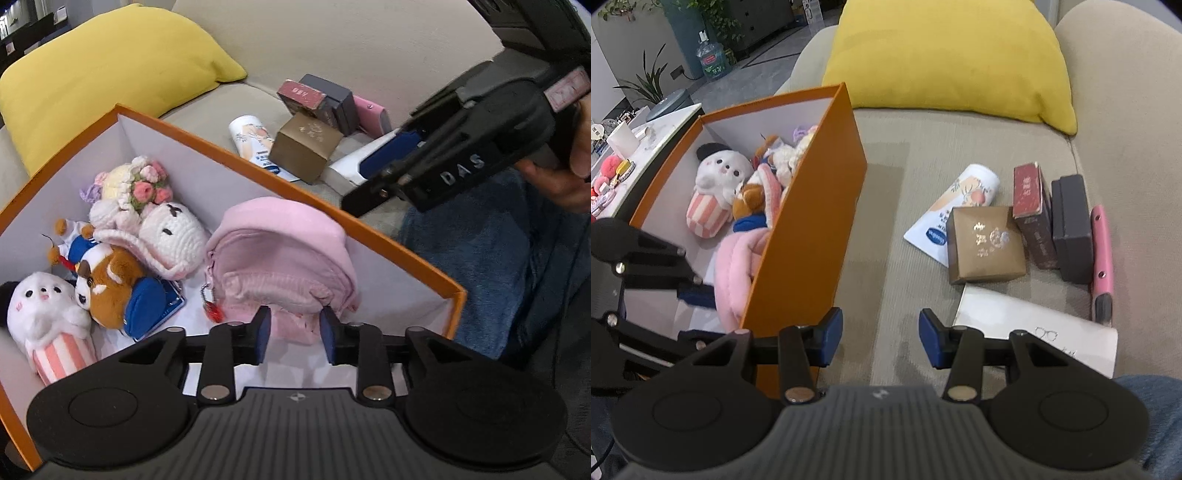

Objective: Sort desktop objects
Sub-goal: 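Open the right tool to release the pink bag and withdraw, then move both tools toward the boxes and pink case on the sofa, then grasp the pink case with the right tool while the left tool reaches the dark grey box, then lift the pink case with the right tool while the left tool grasps the dark grey box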

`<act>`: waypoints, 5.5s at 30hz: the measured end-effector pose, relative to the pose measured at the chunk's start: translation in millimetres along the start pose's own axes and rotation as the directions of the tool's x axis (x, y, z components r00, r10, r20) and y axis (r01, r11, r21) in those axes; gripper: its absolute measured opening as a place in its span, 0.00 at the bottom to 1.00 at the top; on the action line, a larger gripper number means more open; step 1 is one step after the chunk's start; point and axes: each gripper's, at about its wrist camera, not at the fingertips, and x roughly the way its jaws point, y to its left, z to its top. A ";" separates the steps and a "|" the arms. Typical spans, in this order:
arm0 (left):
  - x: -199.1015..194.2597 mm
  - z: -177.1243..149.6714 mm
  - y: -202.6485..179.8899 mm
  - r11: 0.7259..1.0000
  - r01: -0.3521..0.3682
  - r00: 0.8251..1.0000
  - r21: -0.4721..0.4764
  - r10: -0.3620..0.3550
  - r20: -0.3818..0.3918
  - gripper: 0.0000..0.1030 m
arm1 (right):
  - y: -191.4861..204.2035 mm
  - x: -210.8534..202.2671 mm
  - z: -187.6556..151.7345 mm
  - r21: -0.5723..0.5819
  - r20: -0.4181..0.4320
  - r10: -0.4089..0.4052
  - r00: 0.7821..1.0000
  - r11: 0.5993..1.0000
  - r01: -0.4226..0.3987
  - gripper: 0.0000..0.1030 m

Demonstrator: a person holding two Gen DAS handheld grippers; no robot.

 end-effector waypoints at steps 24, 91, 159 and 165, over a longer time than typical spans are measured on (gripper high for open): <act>-20.6 1.1 26.0 0.992 -0.088 0.995 -0.095 0.091 0.030 0.38 | -50.2 -25.4 4.2 0.038 0.043 -0.049 0.998 0.998 0.047 0.47; -56.6 48.0 38.4 0.958 -0.281 0.958 -0.054 0.283 0.036 0.19 | -103.6 -35.7 12.0 0.018 -0.009 -0.126 0.992 0.992 0.126 0.47; 165.8 233.8 12.7 0.849 0.023 0.979 -0.529 -0.127 -0.160 0.56 | -225.2 20.9 91.7 0.052 -0.282 -0.019 0.959 0.998 0.035 0.18; 168.2 224.9 19.8 0.820 0.098 0.983 -0.564 -0.169 -0.076 0.53 | -229.7 15.3 91.8 0.082 -0.279 -0.001 0.960 0.996 0.025 0.18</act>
